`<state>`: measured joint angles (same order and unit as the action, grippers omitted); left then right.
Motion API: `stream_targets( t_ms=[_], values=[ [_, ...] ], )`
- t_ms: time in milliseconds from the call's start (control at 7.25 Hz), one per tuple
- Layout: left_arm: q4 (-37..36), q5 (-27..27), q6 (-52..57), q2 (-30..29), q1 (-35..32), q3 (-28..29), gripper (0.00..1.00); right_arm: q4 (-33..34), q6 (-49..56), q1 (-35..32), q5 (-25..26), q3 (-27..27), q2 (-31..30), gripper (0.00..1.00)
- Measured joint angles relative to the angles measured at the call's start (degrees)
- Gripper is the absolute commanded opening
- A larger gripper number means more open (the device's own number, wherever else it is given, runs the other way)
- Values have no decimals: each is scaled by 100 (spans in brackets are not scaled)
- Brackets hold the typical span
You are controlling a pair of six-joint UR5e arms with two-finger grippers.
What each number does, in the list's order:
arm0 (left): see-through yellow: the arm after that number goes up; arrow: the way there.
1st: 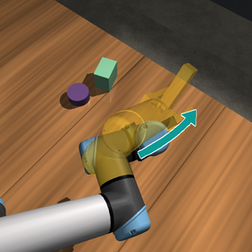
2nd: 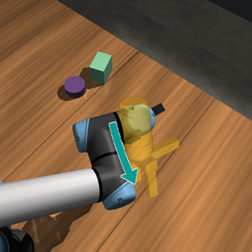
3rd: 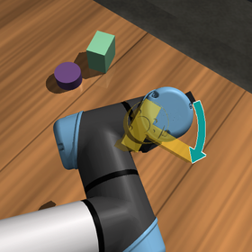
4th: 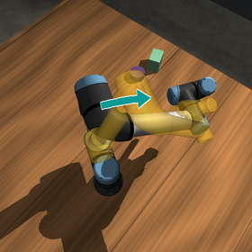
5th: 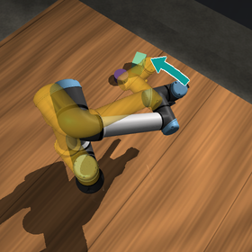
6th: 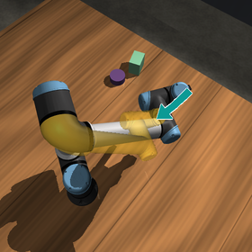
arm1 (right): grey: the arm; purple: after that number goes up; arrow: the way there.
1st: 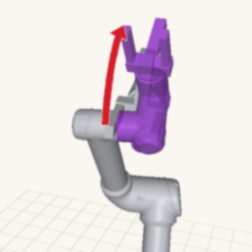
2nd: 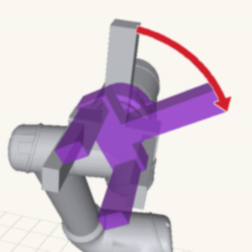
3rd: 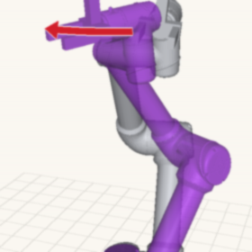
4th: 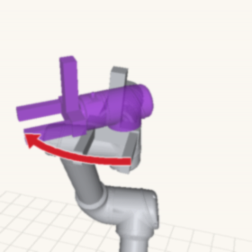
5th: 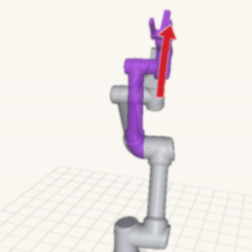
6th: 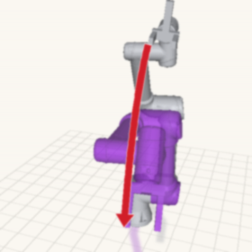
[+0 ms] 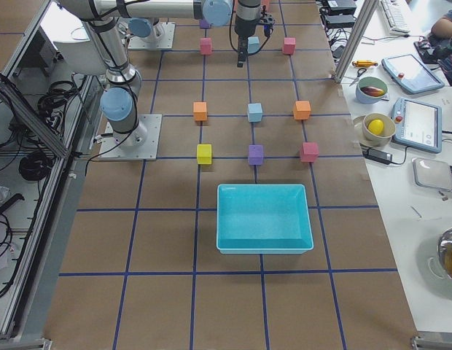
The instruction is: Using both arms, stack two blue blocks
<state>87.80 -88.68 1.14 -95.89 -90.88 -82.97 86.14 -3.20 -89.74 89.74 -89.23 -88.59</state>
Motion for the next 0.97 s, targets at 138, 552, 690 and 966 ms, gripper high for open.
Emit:
stream_targets(
  t_ms=[138,552,690,966],
  values=[
    [0,0,0,0,0,0,100,1,-2,0,0,-4,1,100],
    [-16,0,0,0,0,-1,100,65,20,0,-1,-4,40,100],
    [-17,0,0,2,0,-5,100,262,58,4,28,-5,122,100],
    [-17,0,0,8,0,-8,100,623,86,41,77,-9,438,100]
  ],
)
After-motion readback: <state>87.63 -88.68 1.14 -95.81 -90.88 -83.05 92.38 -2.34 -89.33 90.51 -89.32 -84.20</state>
